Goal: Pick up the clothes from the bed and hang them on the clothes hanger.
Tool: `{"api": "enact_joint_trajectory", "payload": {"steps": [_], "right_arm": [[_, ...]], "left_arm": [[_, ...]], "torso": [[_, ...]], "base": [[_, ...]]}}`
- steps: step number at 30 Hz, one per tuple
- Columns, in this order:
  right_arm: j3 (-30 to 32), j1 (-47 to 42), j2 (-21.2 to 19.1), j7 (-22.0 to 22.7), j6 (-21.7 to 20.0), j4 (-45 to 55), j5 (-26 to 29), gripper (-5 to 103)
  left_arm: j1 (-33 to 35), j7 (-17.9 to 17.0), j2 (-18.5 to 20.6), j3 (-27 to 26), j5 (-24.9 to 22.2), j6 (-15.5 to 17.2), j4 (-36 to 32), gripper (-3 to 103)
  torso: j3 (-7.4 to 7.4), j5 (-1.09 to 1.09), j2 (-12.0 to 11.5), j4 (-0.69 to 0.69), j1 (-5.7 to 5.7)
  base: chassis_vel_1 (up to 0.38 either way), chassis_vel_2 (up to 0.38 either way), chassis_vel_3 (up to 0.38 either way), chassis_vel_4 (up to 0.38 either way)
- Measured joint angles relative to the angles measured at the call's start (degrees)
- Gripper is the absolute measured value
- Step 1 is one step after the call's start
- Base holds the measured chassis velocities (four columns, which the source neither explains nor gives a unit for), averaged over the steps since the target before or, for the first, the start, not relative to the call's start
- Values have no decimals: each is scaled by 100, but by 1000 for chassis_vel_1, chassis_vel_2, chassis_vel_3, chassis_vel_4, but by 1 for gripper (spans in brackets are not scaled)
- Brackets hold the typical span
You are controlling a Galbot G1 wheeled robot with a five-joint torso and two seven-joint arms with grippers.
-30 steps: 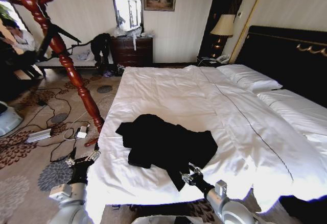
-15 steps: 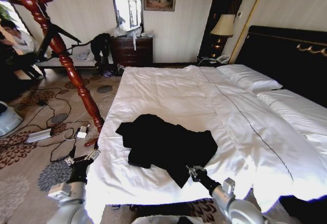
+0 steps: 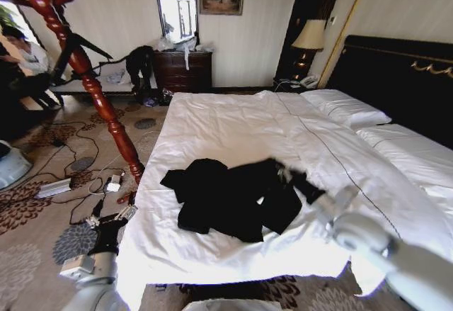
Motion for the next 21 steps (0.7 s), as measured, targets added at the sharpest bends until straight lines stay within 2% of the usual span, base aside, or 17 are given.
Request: {"api": "enact_joint_trajectory", "payload": {"steps": [4, 5, 7, 8, 11, 13, 16, 19, 21], "right_arm": [[108, 560, -207, 25, -28, 117, 400, 0], [120, 1235, -304, 98, -106, 194, 880, 0], [118, 1863, -394, 168, -201, 221, 1338, 0], [118, 1863, -394, 168, -201, 221, 1338, 0], [87, 3398, -634, 296, -387, 238, 2293, 0], [83, 3630, -667, 323, -406, 251, 2444, 0], [80, 4612, -809, 449, -445, 224, 3188, 0], [40, 4932, -817, 490, -460, 46, 3376, 0], [-2, 4905, -803, 490, -464, -109, 3293, 0]], "left_arm": [[12, -12, 12, -36, -53, 0, -49, 100], [20, -20, 32, -71, -109, 0, -76, 100], [21, -25, 46, -101, -144, 0, -85, 100], [21, -25, 46, -101, -144, 0, -85, 100], [12, -33, 55, -133, -210, 0, -90, 100], [8, -33, 56, -134, -217, -1, -90, 100], [-12, -38, 52, -148, -259, -16, -90, 100], [-15, -41, 43, -153, -275, -25, -84, 100], [-20, -41, 23, -148, -274, -38, -66, 100]], "torso": [[0, 0, 0, 0, 0], [0, 0, 0, 1, 0], [0, 0, 0, 2, 0], [0, 0, 0, 2, 0], [0, 0, 0, 2, 0], [0, -1, 0, 2, 0], [-1, -2, 0, 0, 0], [-1, -2, 0, 0, 0], [-1, 0, 0, 0, -1]], "base": [[0, 0, 0, 0], [0, 0, 0, 0], [0, 0, 0, 0], [0, 0, 0, 0], [0, 0, 0, 0], [0, 0, 0, 0], [0, 0, 0, 0], [0, 0, 0, 0], [0, 0, 0, 0]]}}
